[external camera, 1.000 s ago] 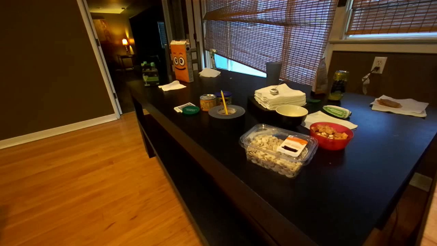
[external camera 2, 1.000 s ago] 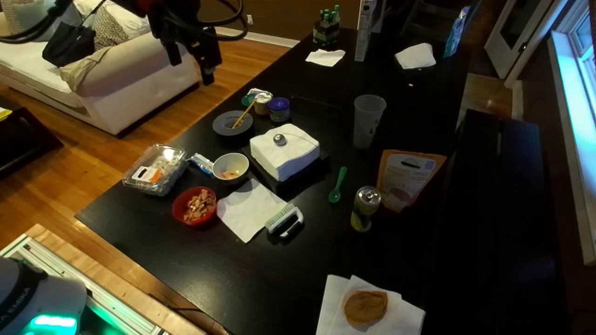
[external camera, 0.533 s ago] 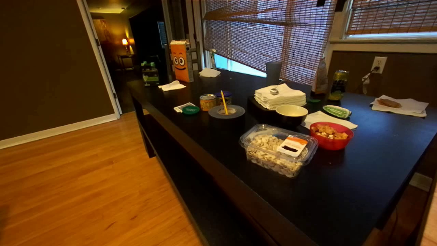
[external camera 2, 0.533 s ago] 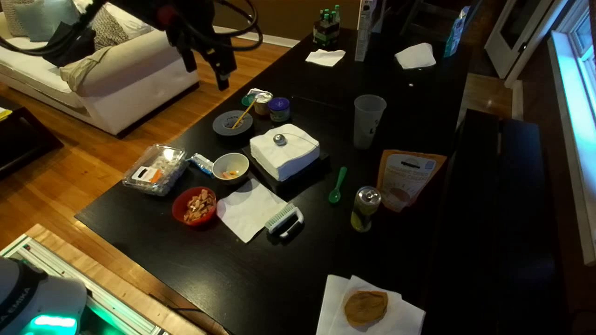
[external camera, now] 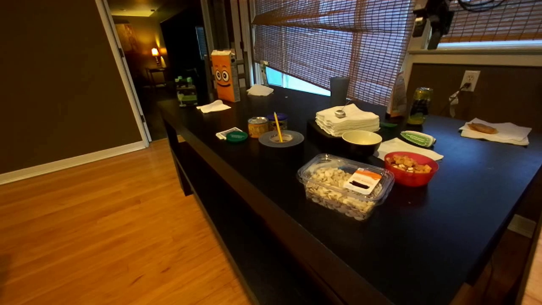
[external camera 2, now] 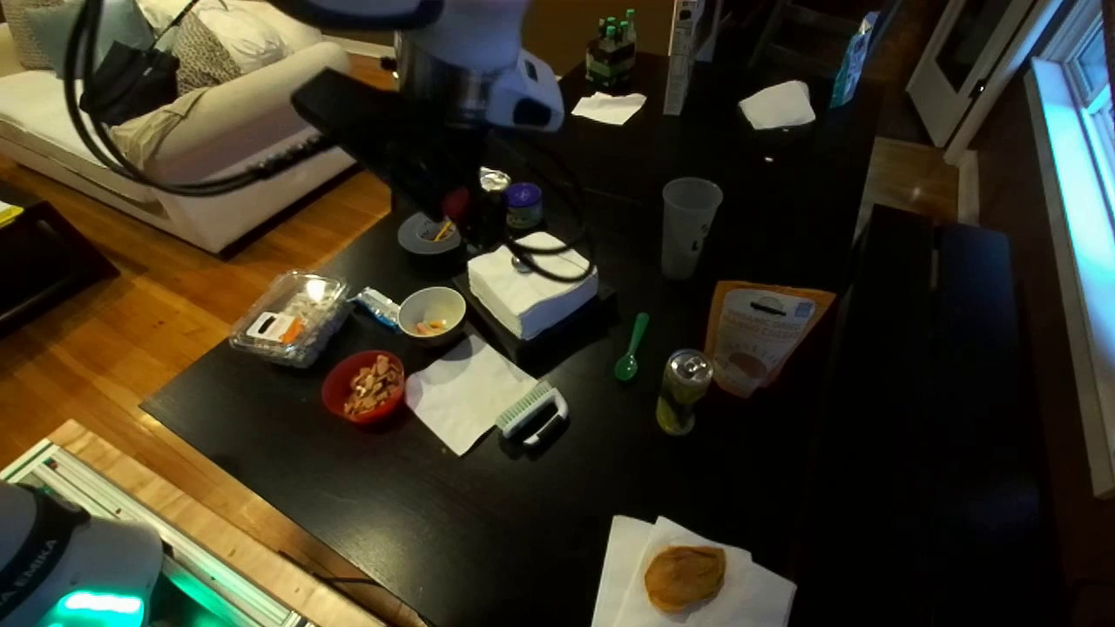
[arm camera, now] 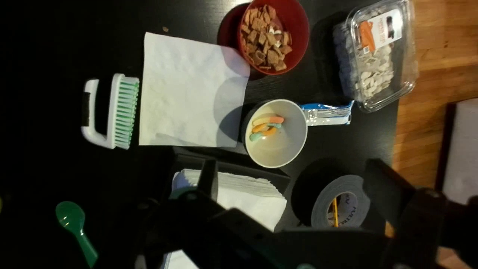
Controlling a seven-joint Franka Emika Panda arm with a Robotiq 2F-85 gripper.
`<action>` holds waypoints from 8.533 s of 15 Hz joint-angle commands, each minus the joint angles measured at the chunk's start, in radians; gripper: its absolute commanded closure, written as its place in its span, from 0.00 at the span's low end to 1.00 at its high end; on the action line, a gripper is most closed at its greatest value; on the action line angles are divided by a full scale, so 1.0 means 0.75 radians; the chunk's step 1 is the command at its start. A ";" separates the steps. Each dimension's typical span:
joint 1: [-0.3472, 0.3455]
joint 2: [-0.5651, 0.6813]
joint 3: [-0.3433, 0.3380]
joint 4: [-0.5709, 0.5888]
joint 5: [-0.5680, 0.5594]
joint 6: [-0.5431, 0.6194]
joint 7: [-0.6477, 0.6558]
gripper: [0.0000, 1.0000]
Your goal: Correctly position the brush that is on the table
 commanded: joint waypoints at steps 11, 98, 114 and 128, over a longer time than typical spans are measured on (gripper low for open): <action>-0.331 0.483 0.104 0.288 0.329 -0.066 -0.229 0.00; -0.707 0.970 0.434 0.326 0.130 0.462 -0.202 0.00; -0.713 1.010 0.450 0.321 0.131 0.594 -0.190 0.25; -0.714 0.962 0.471 0.299 0.132 0.589 -0.190 0.94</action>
